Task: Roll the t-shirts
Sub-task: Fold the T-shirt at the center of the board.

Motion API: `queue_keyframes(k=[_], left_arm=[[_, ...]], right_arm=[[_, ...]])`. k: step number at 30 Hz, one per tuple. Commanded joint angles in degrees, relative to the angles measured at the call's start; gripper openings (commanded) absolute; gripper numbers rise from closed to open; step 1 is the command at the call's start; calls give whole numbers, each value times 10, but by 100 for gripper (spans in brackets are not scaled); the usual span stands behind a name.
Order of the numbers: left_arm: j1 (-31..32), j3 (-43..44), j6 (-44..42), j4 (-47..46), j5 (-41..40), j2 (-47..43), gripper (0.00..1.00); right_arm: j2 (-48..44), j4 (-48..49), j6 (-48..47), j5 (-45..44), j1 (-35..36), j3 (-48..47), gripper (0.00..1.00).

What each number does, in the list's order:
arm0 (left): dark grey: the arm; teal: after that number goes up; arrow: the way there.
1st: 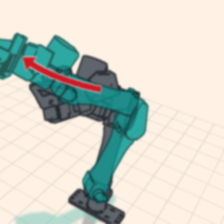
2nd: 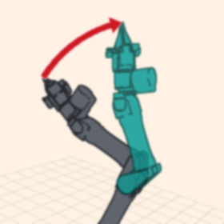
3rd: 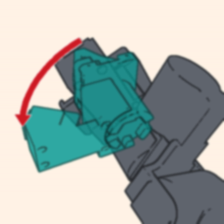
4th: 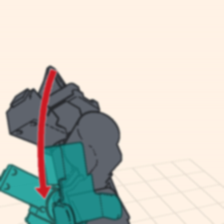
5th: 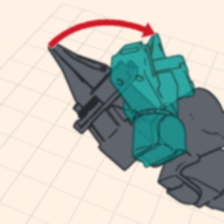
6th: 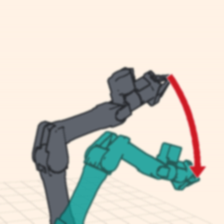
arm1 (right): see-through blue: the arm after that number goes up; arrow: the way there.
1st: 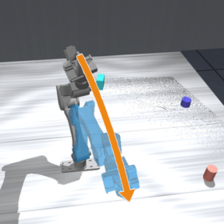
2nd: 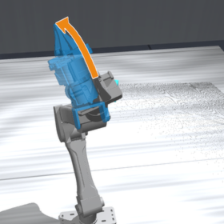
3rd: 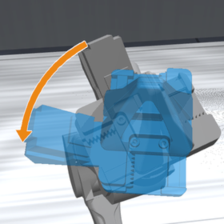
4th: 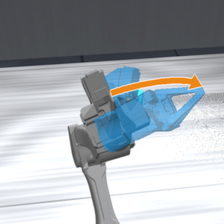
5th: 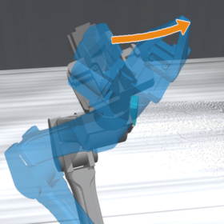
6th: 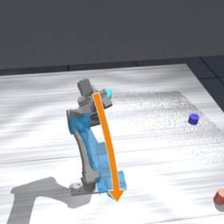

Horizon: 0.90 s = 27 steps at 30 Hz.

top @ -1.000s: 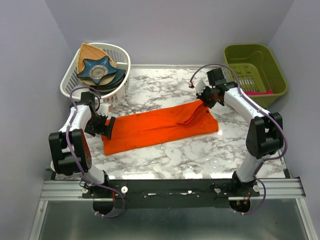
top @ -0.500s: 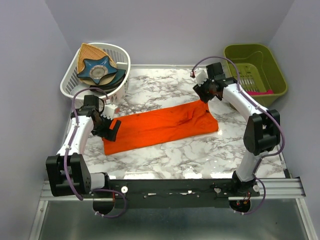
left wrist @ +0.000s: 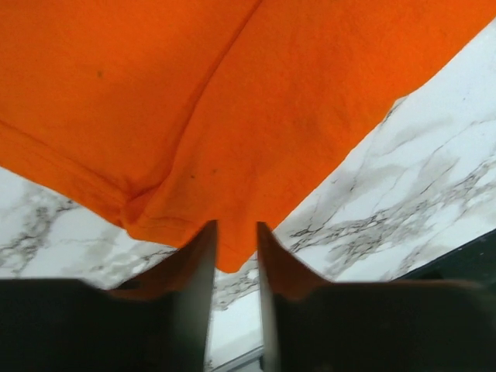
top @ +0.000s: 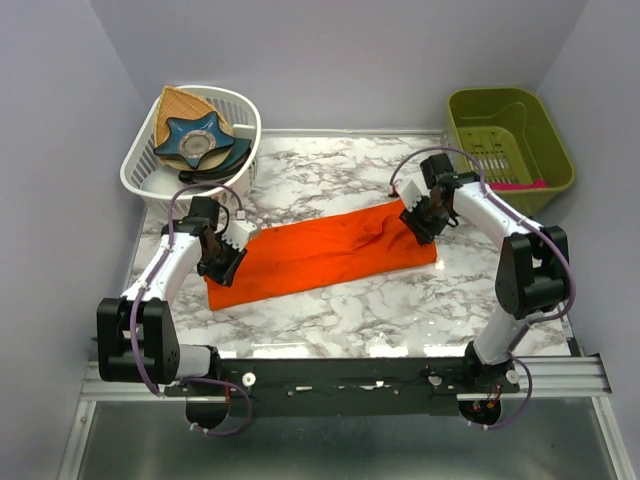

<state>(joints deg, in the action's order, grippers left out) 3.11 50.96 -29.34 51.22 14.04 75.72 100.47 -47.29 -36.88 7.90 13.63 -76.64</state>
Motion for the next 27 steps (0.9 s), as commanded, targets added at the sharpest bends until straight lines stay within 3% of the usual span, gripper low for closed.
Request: queue_keyframes(k=[1, 2, 14, 27], left_arm=[[4, -6, -25, -18, 10, 48, 5], [4, -5, -26, -20, 2, 54, 0], [4, -4, -69, -38, -57, 137, 0], [4, -43, -165, -74, -137, 167, 0]], right_arm=[[-24, -59, -64, 26, -1, 57, 41], [-23, -59, -71, 25, -2, 62, 40], [42, -38, -108, -2, -1, 84, 40], [5, -61, -169, 10, -8, 103, 41]])
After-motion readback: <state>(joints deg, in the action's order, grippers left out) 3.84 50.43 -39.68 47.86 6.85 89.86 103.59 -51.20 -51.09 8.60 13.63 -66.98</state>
